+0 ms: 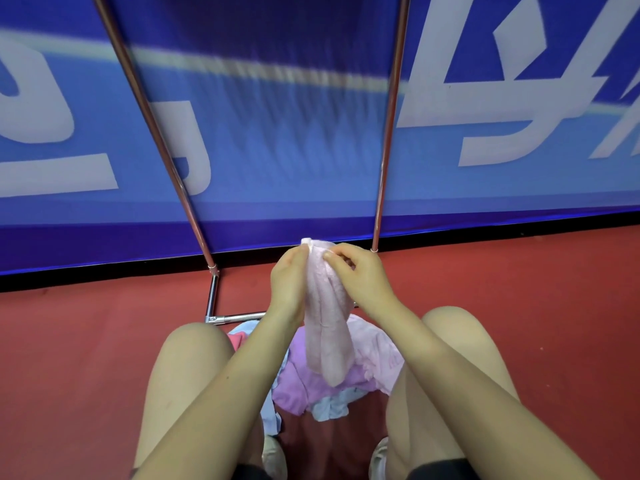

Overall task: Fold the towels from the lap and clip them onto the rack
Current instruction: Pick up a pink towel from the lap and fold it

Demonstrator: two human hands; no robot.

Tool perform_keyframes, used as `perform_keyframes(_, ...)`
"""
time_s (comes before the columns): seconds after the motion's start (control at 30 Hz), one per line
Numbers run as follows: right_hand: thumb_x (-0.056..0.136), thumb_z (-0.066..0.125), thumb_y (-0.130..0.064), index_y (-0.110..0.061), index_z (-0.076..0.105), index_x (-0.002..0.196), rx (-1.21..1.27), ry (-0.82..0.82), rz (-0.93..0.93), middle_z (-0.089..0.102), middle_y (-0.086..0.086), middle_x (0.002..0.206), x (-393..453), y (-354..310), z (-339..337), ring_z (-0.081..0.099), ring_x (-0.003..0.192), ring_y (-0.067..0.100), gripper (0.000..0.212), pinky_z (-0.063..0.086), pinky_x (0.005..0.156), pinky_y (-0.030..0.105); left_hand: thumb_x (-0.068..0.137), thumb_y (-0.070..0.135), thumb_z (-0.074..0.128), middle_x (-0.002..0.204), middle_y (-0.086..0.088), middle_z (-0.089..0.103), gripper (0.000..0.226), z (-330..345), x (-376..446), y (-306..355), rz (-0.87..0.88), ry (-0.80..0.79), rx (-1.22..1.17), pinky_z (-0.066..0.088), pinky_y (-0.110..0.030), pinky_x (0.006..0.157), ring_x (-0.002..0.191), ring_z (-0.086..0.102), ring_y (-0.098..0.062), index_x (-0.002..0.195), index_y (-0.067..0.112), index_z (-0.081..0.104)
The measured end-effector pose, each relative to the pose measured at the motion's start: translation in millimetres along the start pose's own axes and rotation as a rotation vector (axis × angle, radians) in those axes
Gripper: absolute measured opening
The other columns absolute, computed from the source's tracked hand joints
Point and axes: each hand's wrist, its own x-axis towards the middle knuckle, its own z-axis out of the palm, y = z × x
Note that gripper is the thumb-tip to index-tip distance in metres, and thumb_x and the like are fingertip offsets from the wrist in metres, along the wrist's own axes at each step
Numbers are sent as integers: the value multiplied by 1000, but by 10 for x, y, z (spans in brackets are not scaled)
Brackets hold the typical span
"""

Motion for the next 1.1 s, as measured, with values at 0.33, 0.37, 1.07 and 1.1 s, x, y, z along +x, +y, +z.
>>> perform_keyframes(0.33,88,62,-13,-14,65,81,218,71,7,65,-10,75,-45,-120,-56,58,71,-1,8,46,73,14,91,29,58,98,-17,73,32,73,-74,-46,20,-136,31,50,-25,66,80,65,-16,99,0,71)
perform_keyframes(0.37,88,62,-12,-14,66,81,234,64,3,65,-10,75,-50,-131,-53,59,71,-2,8,46,73,14,91,30,58,101,-18,73,33,71,-69,-50,21,-128,31,49,-26,67,80,65,-16,99,1,71)
perform_keyframes(1.07,88,63,-17,-11,62,84,371,95,175,62,-6,66,-9,-135,-110,58,62,3,8,46,62,19,93,28,60,89,-3,68,23,89,-67,-115,153,-122,86,48,-29,74,81,60,-14,96,7,69)
perform_keyframes(1.1,90,61,-16,-9,62,86,386,68,179,62,-6,68,-1,-141,-120,57,61,-1,8,46,61,15,95,25,58,89,-3,67,22,88,-62,-103,157,-103,82,47,-28,72,80,59,-13,96,6,68)
